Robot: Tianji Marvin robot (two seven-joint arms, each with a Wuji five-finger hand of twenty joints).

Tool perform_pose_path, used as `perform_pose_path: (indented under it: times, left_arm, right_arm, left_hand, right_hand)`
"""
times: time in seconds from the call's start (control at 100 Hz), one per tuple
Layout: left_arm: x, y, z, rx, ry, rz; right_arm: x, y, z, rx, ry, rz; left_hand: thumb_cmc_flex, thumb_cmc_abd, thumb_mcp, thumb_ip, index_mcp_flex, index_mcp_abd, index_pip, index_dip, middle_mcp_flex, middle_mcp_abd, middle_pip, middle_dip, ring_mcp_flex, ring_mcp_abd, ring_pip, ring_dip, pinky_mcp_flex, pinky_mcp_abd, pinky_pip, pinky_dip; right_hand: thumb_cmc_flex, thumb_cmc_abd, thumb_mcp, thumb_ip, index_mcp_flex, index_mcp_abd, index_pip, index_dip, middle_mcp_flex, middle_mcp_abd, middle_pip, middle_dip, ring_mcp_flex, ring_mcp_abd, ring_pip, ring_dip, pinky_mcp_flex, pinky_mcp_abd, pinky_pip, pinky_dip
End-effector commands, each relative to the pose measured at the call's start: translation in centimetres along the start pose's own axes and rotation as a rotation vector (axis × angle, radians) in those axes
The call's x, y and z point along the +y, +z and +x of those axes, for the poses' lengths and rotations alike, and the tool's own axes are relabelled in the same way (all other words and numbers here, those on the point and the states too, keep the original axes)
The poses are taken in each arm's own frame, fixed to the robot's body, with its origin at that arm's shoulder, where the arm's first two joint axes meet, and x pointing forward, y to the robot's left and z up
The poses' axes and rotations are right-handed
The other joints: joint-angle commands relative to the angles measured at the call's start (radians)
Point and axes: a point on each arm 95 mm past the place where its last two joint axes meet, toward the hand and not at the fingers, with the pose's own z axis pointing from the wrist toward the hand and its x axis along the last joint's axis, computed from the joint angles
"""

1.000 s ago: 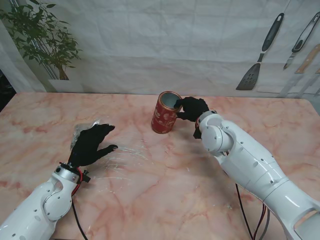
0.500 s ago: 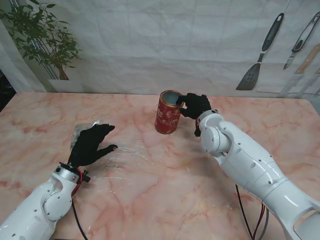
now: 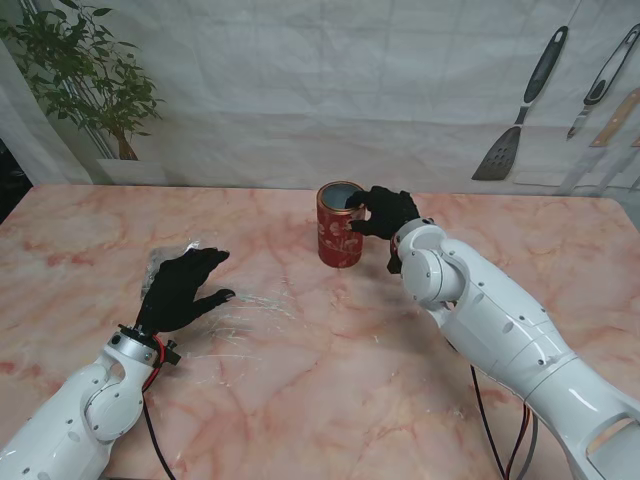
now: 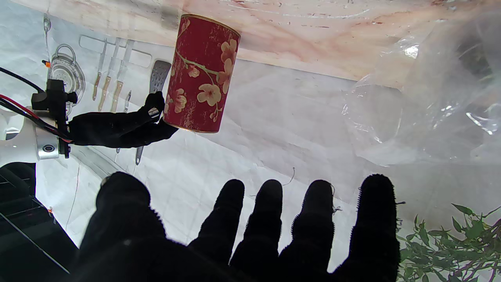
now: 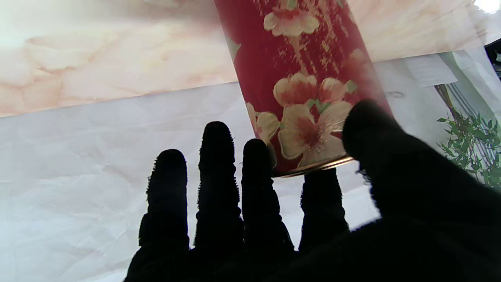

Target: Insert tea bags into the tea bag box

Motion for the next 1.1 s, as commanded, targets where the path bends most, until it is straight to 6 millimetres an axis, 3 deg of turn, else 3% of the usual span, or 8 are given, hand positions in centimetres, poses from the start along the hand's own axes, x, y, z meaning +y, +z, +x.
perform_pose_path:
  times: [0.0, 0.19, 0.26, 0.36, 0.74, 1.09]
  left_arm:
    - [-0.1, 0.1, 0.2, 0.007, -0.004, -0.008]
    - [-0.1, 0.1, 0.2, 0.007, -0.005, -0.009]
    - [-0.1, 0.1, 0.2, 0.007, -0.004, -0.009]
    - [-0.1, 0.1, 0.2, 0.008, -0.005, -0.010]
    - [-0.1, 0.1, 0.3, 0.009, -0.003, -0.007]
    - [-0.1, 0.0, 0.3, 0.008, 0.000, -0.005]
  right_arm:
    - [0.2, -0.1, 0.0, 0.019, 0.003, 0.028]
    - [0.6, -0.5, -0.4, 0.055, 0.032, 0.065]
    - [0.9, -0.8, -0.6, 0.064, 0.051, 0.070]
    - [1.2, -1.4, -1.0, 0.077, 0.083, 0.060]
    - [1.6, -5.4, -3.8, 0.082, 0.173, -0.020]
    - [-0.1, -10.0, -6.0, 0.077, 0.297, -0.054]
  left_hand:
    - [0.016, 0.040, -0.006, 0.017, 0.022, -0.013, 0.003, 0.004, 0.013, -0.024, -0.002, -0.015, 0.002, -0.022, -0.024, -0.008, -0.005, 0.015, 0.001, 0.005]
    - [0.016, 0.040, -0.006, 0.018, 0.023, -0.014, 0.004, 0.004, 0.012, -0.022, -0.003, -0.016, 0.000, -0.021, -0.025, -0.009, -0.006, 0.013, 0.000, 0.004]
    - [0.015, 0.039, -0.006, 0.018, 0.023, -0.014, 0.004, 0.004, 0.012, -0.022, -0.003, -0.016, 0.001, -0.022, -0.024, -0.009, -0.004, 0.015, 0.000, 0.004]
    - [0.015, 0.040, -0.006, 0.018, 0.023, -0.015, 0.004, 0.005, 0.011, -0.022, -0.004, -0.016, 0.001, -0.021, -0.024, -0.009, -0.004, 0.014, 0.000, 0.004]
    - [0.015, 0.040, -0.006, 0.018, 0.023, -0.016, 0.004, 0.005, 0.011, -0.021, -0.003, -0.016, 0.001, -0.022, -0.025, -0.009, -0.005, 0.015, 0.000, 0.004]
    - [0.016, 0.040, -0.006, 0.018, 0.022, -0.014, 0.003, 0.005, 0.011, -0.021, -0.003, -0.015, 0.001, -0.021, -0.024, -0.009, -0.005, 0.015, 0.000, 0.004]
  right_hand:
    - [-0.052, -0.032, -0.009, 0.036, -0.075, -0.008, -0.053, 0.008, -0.076, 0.004, -0.057, -0.044, -0.052, -0.016, -0.049, -0.021, -0.029, -0.022, -0.031, -0.013]
    - [-0.100, -0.081, -0.025, 0.042, -0.202, -0.020, -0.169, 0.015, -0.195, 0.002, -0.196, -0.152, -0.131, -0.017, -0.180, -0.066, -0.065, -0.021, -0.101, -0.009]
    - [-0.111, -0.151, 0.028, 0.036, -0.229, -0.016, -0.206, 0.031, -0.218, -0.002, -0.236, -0.191, -0.150, -0.018, -0.214, -0.072, -0.069, -0.016, -0.126, 0.002]
    - [-0.118, -0.175, 0.059, 0.032, -0.233, -0.018, -0.218, 0.043, -0.222, -0.003, -0.276, -0.216, -0.157, -0.023, -0.248, -0.087, -0.071, -0.017, -0.143, 0.003]
    - [-0.104, -0.184, 0.080, 0.026, -0.215, 0.006, -0.210, 0.065, -0.217, 0.003, -0.319, -0.239, -0.174, -0.021, -0.331, -0.124, -0.066, -0.023, -0.185, 0.002]
    - [-0.068, -0.153, 0.050, 0.028, -0.178, 0.043, -0.188, 0.063, -0.178, 0.016, -0.331, -0.265, -0.208, -0.014, -0.447, -0.177, -0.095, -0.059, -0.282, -0.012]
